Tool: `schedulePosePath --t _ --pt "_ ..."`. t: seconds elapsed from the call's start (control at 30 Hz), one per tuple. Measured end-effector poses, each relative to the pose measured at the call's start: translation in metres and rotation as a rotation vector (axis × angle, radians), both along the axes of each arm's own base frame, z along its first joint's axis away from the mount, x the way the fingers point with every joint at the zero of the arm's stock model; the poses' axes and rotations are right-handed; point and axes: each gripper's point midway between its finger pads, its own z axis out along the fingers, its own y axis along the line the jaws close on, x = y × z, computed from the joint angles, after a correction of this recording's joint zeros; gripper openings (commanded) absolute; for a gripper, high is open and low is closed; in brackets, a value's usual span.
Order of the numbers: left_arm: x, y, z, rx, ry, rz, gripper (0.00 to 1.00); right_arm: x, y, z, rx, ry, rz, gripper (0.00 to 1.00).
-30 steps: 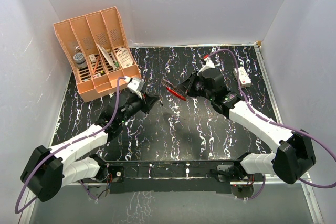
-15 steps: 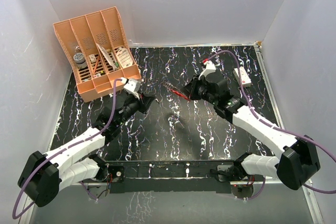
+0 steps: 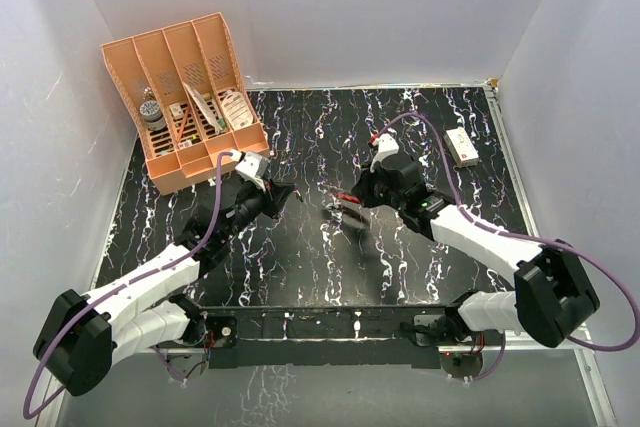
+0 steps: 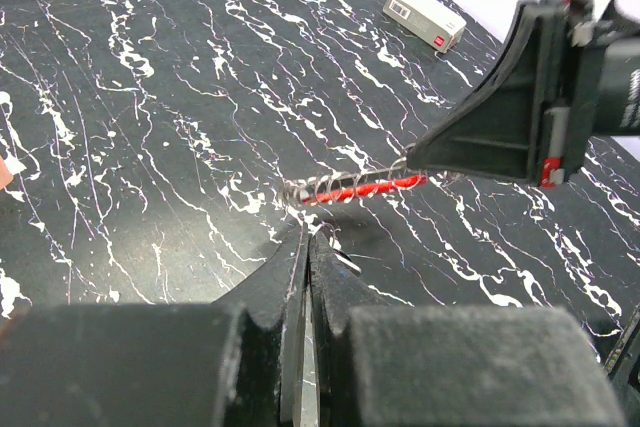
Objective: Put the keys on the keyring
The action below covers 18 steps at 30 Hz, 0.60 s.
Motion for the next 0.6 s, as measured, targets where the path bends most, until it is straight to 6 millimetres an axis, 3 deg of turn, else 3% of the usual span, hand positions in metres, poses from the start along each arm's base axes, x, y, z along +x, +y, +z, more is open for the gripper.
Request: schedulePosePath --t 0.17,0.3,0.6 --pt "0.000 0.000 0.000 0.000 0.000 0.000 0.00 -0.008 -0.011 -0.040 -0.061 0.061 -0.023 0.00" --pt "0.000 0.000 0.000 0.000 -0.001 0.000 0.00 -0.013 -0.015 -0.051 -0.076 0.081 -0.024 0.00" --pt "0.001 -0.001 -0.005 0.004 0.013 0.000 0.00 -0.030 0.003 -0.072 -0.045 0.218 0.061 0.33"
